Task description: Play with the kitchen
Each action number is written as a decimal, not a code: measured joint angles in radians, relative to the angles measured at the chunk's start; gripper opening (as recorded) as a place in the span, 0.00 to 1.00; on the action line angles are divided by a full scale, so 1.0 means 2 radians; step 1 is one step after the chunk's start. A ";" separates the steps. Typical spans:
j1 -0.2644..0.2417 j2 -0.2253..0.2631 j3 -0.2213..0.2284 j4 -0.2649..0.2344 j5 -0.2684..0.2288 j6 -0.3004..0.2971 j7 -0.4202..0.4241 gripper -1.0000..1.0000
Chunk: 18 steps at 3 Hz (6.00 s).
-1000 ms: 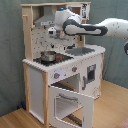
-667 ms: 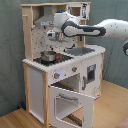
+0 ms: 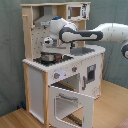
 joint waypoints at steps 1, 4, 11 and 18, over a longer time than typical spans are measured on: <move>0.000 -0.001 0.000 0.000 0.000 0.001 0.000 0.00; 0.010 0.018 0.006 0.080 0.014 -0.064 0.050 0.00; 0.032 0.177 -0.041 -0.075 -0.076 -0.236 0.108 0.00; 0.065 0.366 -0.040 -0.330 -0.226 -0.074 0.176 0.00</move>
